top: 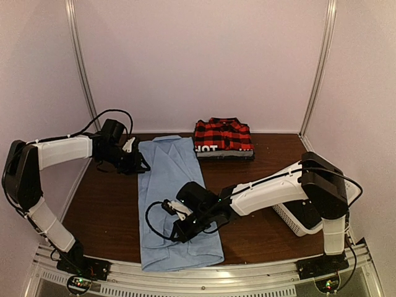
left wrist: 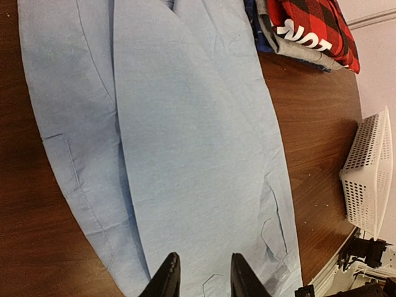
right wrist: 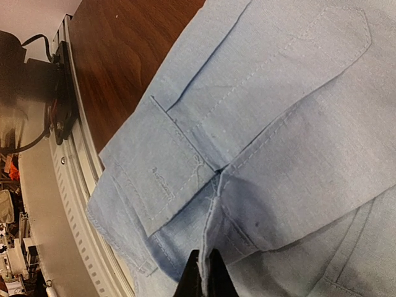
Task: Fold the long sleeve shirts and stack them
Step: Fold the sleeve of the rectangle-folded shirt.
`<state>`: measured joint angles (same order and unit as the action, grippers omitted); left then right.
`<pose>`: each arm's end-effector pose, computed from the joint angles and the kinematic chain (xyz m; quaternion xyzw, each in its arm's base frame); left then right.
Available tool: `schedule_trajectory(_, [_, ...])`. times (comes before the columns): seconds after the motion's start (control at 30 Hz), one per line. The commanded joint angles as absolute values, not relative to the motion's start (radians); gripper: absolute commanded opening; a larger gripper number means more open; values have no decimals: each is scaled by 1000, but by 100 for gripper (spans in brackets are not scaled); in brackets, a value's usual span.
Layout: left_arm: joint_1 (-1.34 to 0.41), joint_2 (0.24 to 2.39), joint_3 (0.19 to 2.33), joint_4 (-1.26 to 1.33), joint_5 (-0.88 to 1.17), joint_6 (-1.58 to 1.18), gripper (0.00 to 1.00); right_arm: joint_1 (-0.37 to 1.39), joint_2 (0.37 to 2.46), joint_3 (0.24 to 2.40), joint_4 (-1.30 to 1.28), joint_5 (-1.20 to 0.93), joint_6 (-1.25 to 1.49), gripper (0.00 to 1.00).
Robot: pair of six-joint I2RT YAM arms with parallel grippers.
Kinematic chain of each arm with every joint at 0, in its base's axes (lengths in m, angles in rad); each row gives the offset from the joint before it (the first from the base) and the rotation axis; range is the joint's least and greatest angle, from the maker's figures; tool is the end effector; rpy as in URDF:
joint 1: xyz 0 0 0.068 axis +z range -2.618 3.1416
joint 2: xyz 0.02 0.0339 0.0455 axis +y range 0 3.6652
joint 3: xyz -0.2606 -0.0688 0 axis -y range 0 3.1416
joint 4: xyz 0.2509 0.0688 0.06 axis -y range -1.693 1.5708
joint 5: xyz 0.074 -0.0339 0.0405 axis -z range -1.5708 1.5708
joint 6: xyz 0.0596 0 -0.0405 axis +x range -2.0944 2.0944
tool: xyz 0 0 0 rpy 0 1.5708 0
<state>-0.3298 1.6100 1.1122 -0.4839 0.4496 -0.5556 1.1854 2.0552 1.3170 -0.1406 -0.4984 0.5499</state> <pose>0.3230 -0.1379 0.2007 -0.0408 0.9342 -0.3140 0.1643 0.1420 0.4258 0.1224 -0.3643 0.8399 0.4007 0.0355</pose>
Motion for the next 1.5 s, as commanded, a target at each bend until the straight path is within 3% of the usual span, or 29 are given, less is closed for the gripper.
schedule_trajectory(0.0, [-321,1609,1090,-438,475,-563,30,1194,2015,1305,-122,-501,557,2])
schedule_trajectory(0.27, [-322,1613,1077,-427,482,-566,29,1195,2003,1302,-116,-496,563,7])
schedule_trajectory(0.6, [-322,1626,1068,-408,504,-576,29,1207,2009,1305,-104,-503,574,7])
schedule_trajectory(0.67, [-322,1632,1068,-401,508,-578,30,1209,2007,1304,-105,-504,574,11])
schedule_trajectory(1.0, [-324,1717,1120,-312,578,-625,29,1166,1867,1282,-122,-387,573,51])
schedule_trajectory(1.47, [-354,2104,1505,-266,577,-629,29,968,1521,974,35,-193,730,52])
